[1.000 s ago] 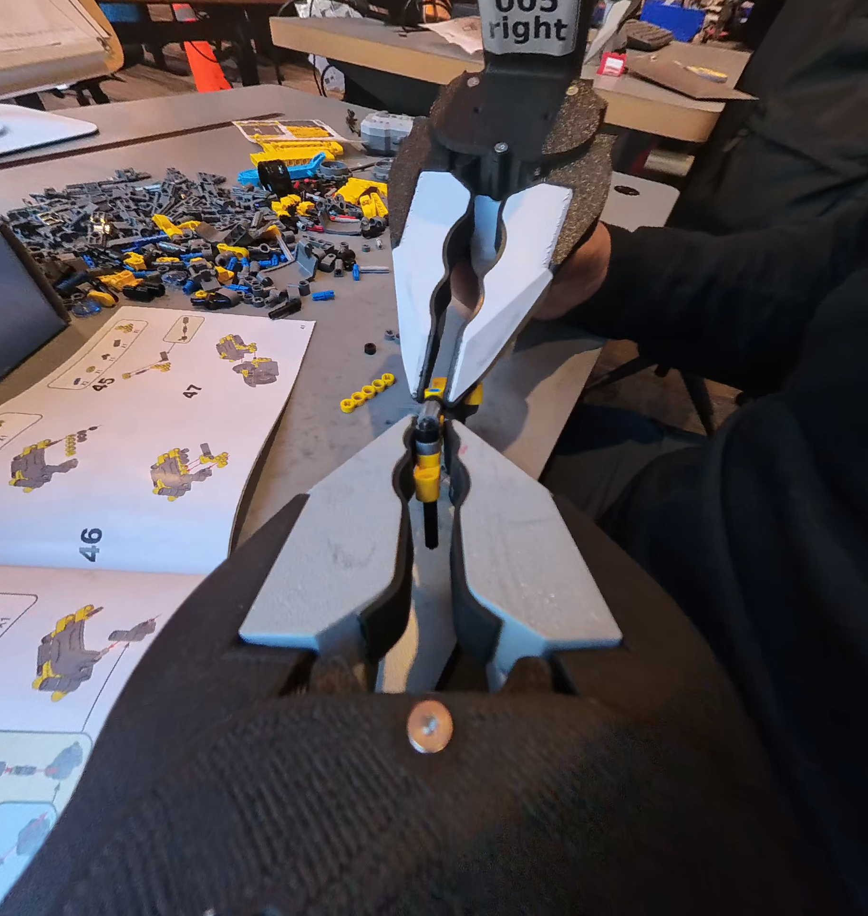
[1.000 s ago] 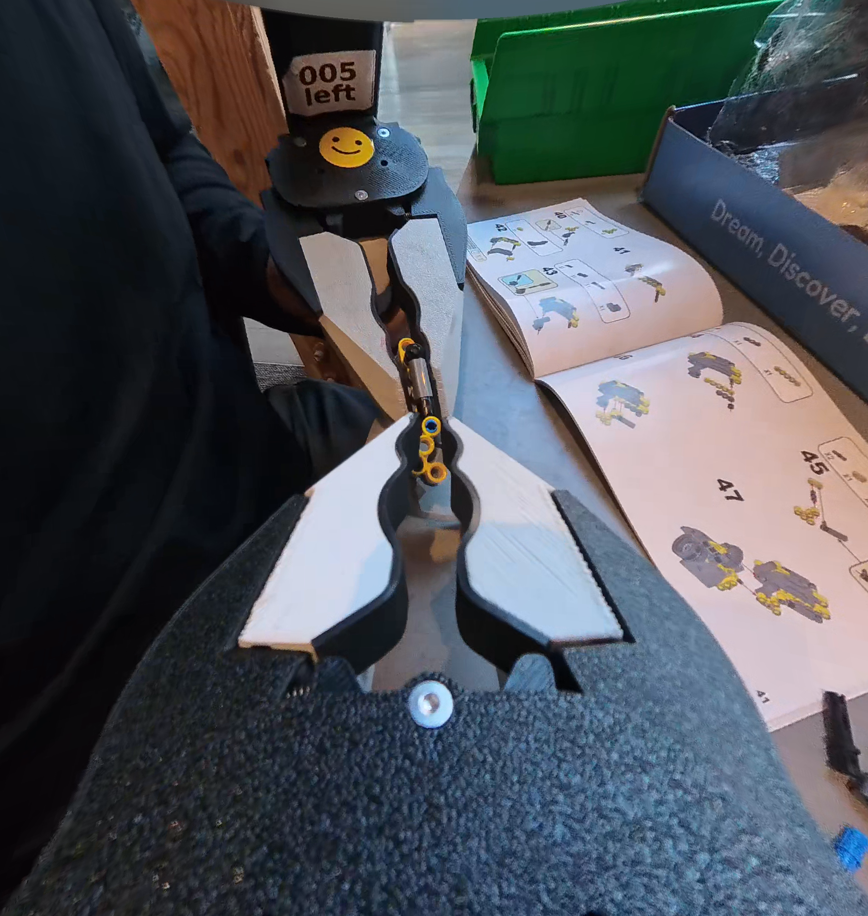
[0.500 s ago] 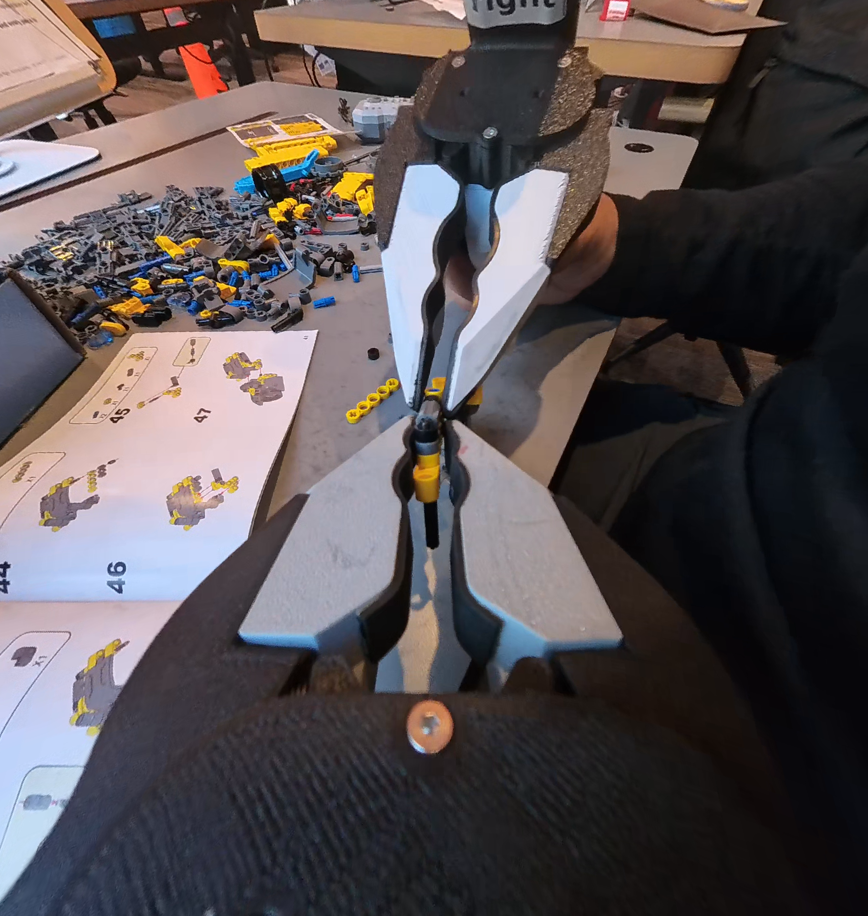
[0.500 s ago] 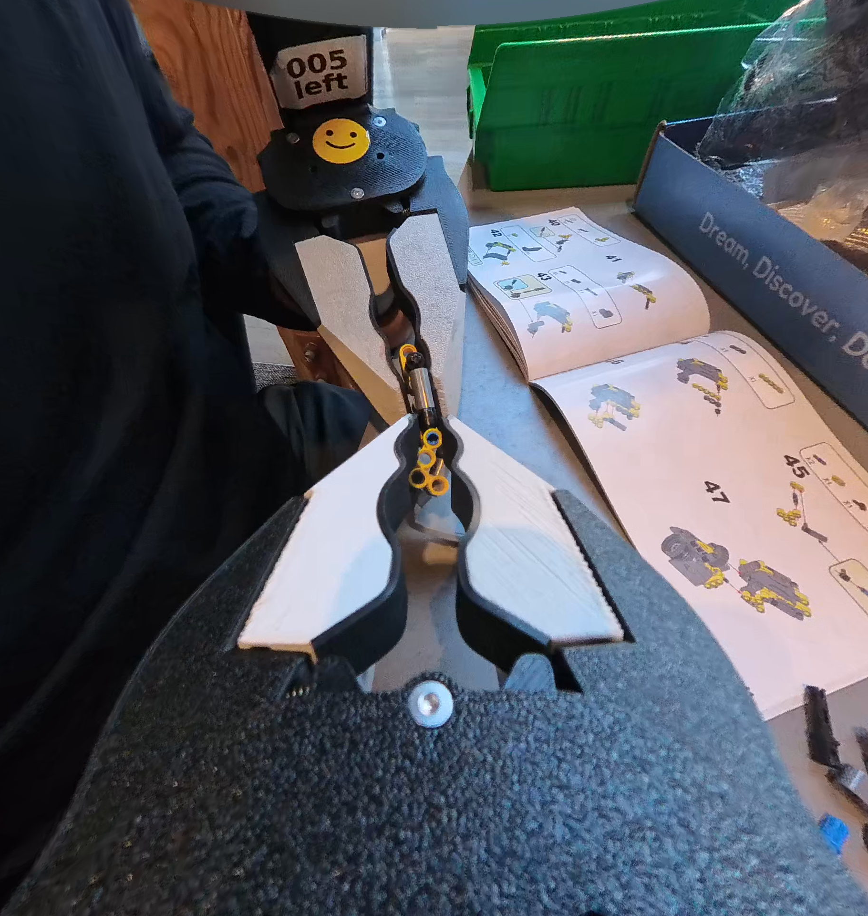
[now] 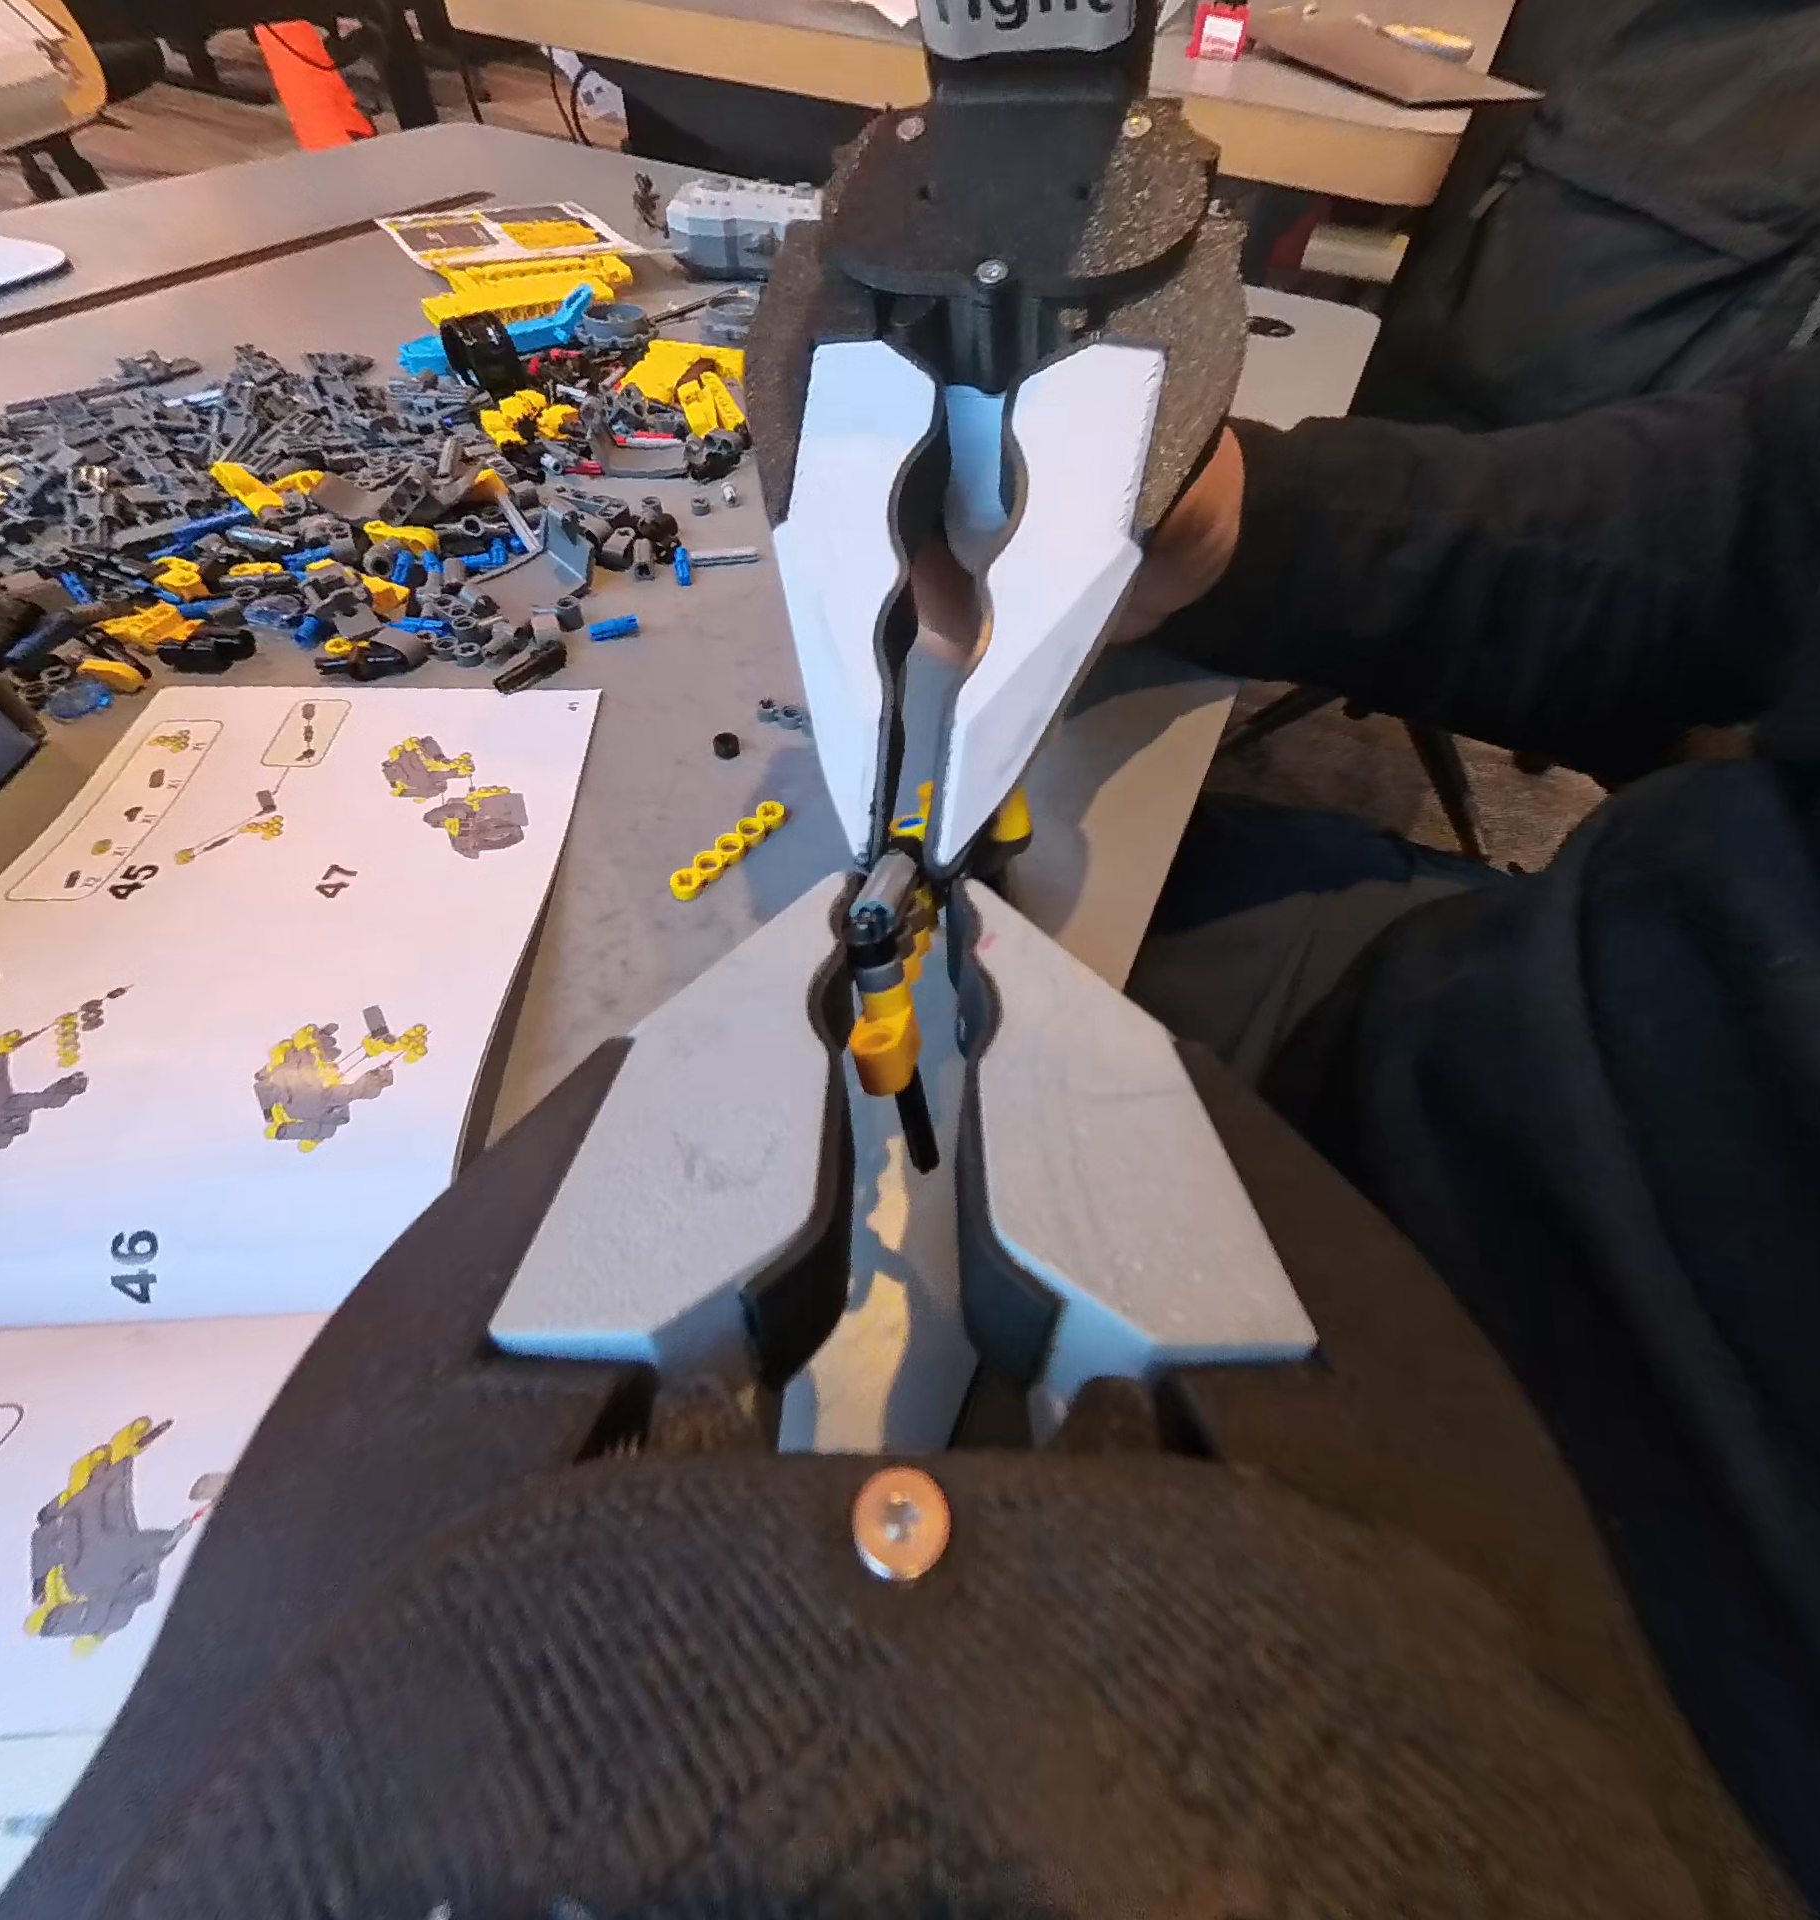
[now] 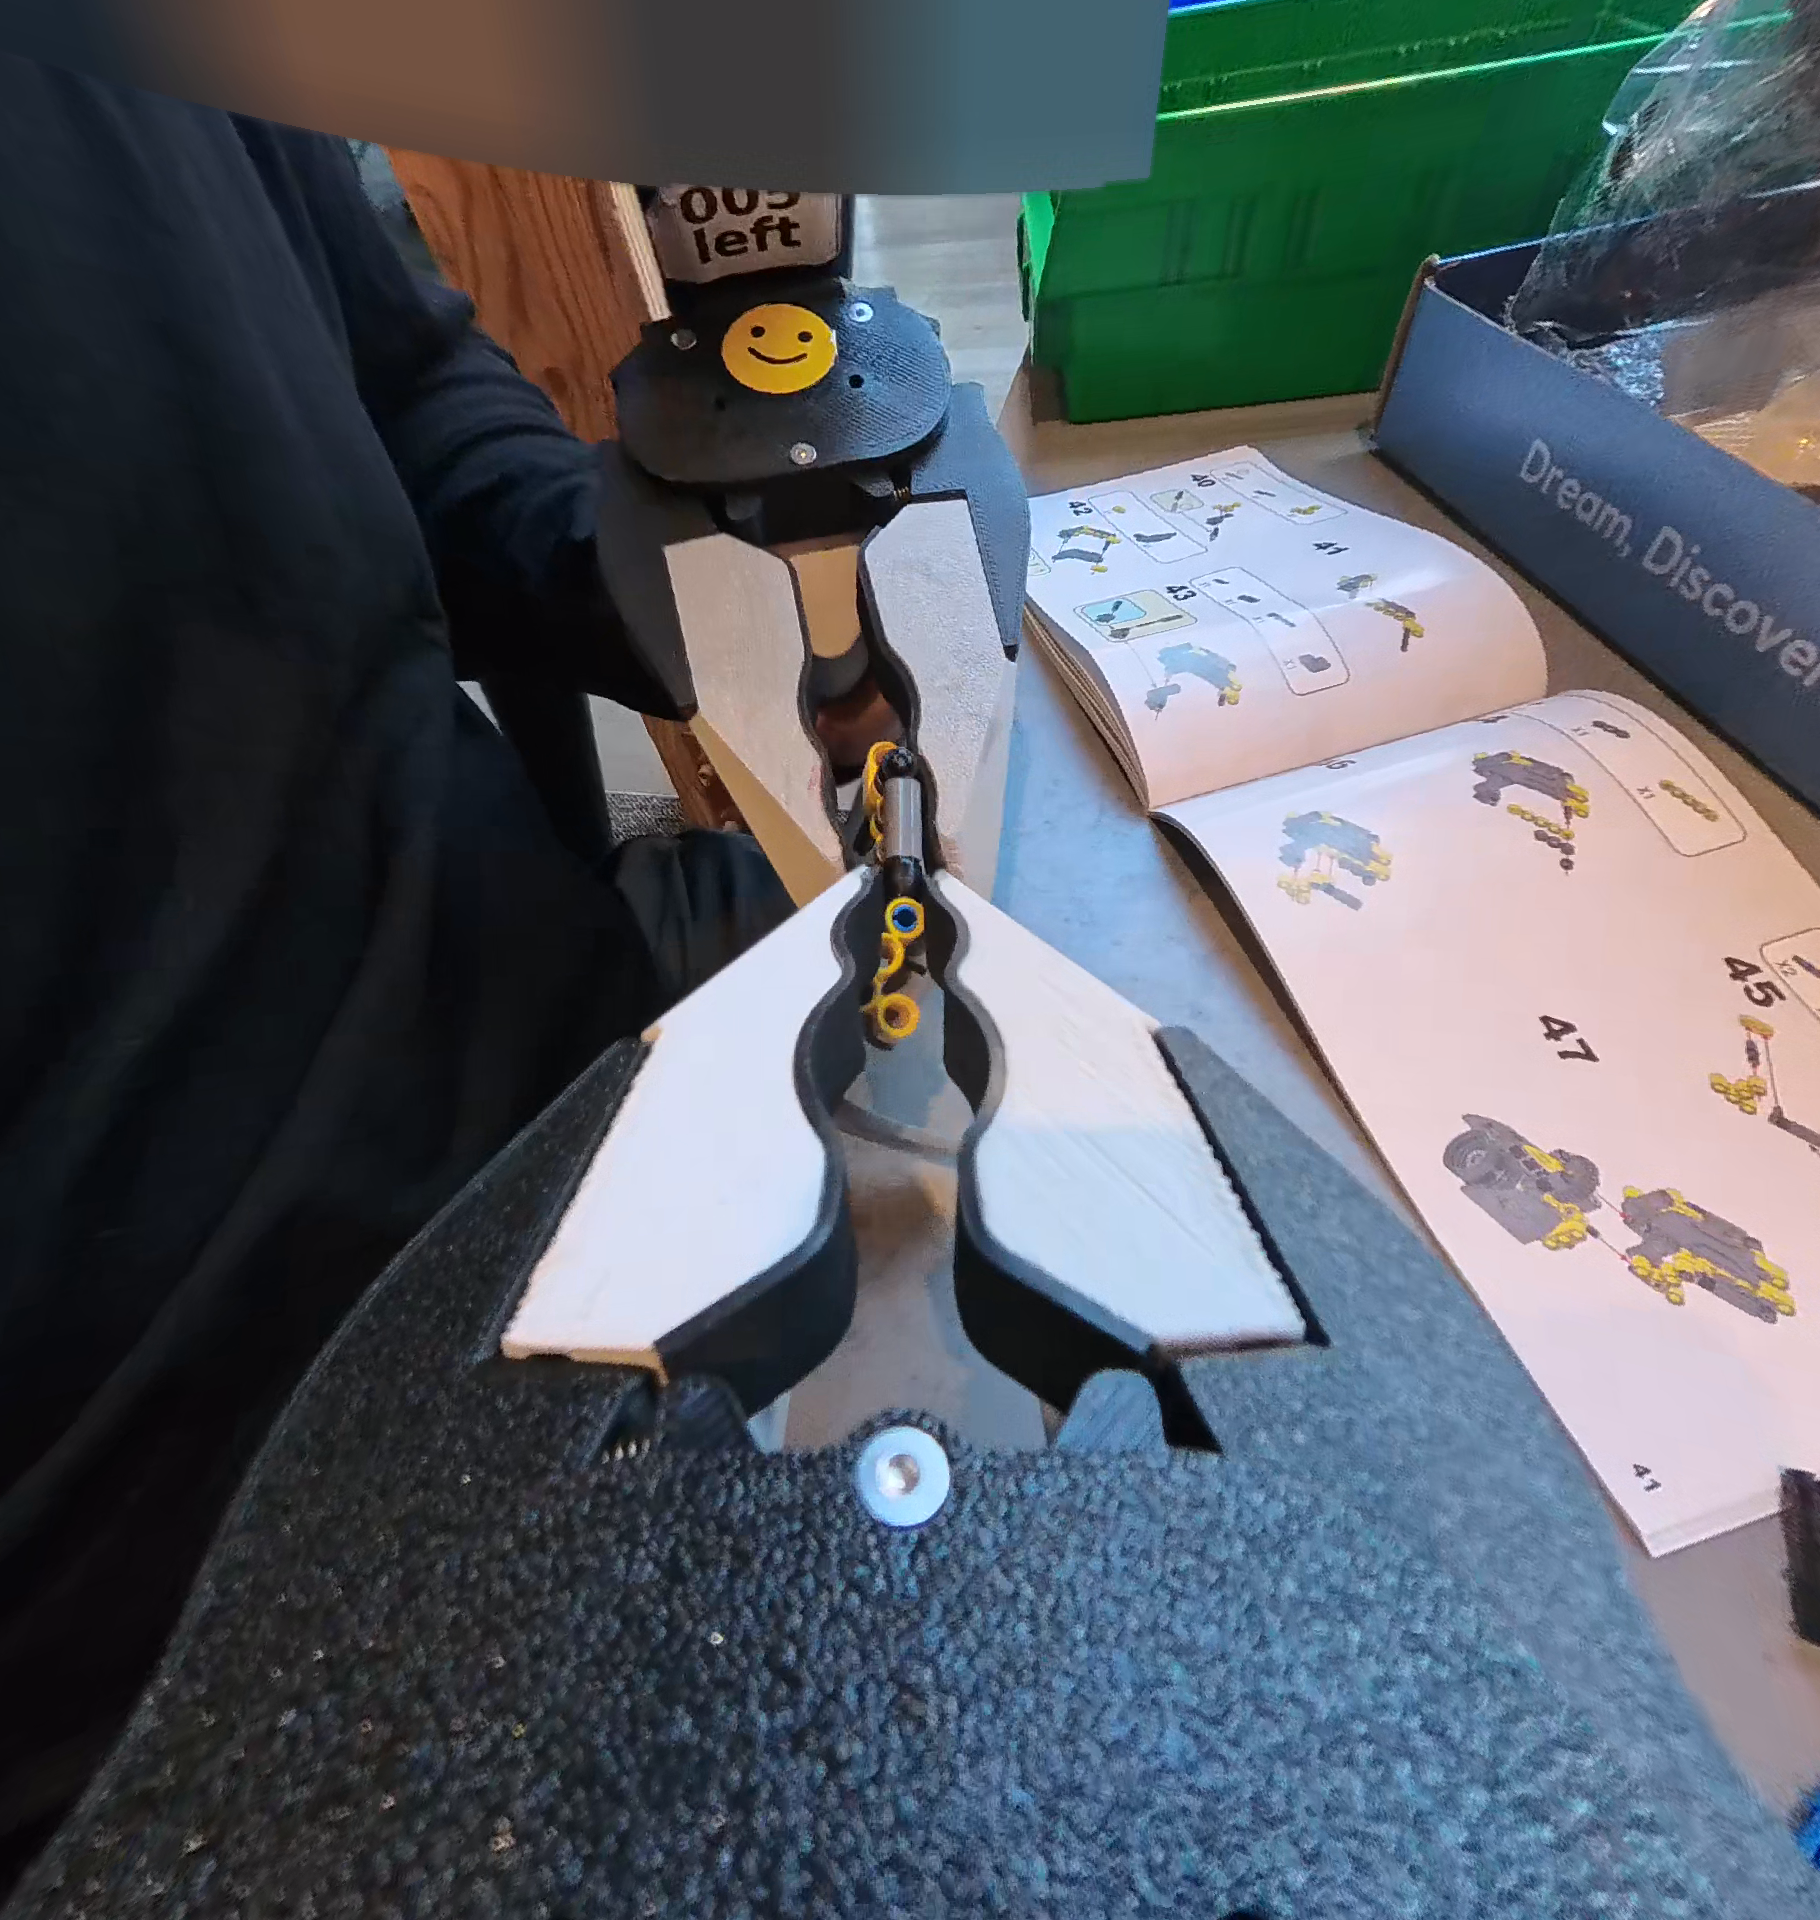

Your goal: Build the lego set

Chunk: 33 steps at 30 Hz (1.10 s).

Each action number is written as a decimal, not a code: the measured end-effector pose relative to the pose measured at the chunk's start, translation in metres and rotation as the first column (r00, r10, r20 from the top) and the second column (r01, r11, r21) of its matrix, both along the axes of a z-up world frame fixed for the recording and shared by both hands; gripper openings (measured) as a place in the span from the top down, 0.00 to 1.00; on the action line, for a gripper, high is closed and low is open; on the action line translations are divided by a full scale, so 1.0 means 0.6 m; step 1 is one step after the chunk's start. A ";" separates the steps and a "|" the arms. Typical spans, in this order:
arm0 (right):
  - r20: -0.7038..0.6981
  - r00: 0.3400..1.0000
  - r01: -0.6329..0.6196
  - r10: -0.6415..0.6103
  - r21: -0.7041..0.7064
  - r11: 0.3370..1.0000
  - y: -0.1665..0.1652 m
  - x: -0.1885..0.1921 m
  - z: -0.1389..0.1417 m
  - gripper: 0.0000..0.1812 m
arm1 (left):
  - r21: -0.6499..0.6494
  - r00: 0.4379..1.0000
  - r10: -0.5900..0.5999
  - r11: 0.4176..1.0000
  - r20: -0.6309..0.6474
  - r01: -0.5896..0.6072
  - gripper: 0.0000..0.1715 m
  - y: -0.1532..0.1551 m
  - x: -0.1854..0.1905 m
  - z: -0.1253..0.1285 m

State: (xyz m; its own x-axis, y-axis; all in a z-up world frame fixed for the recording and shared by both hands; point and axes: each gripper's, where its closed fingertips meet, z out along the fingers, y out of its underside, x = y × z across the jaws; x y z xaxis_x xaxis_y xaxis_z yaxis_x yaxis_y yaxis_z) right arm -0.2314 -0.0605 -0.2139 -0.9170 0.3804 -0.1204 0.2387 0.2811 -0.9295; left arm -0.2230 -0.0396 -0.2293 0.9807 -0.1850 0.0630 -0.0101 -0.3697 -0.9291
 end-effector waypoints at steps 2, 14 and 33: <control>0.009 1.000 -0.009 0.009 -0.013 1.000 0.001 0.002 0.002 0.97 | 0.005 1.000 -0.003 1.000 -0.003 0.003 0.92 0.001 0.002 0.002; 0.001 0.999 0.037 -0.037 -0.043 0.998 0.016 -0.005 0.010 0.97 | 0.004 0.996 0.012 1.000 0.089 -0.013 0.92 0.000 -0.011 0.009; 0.097 0.994 0.067 -0.059 -0.086 0.994 0.025 -0.017 0.009 0.97 | 0.017 0.965 0.003 1.000 0.263 -0.008 0.90 0.002 -0.022 0.016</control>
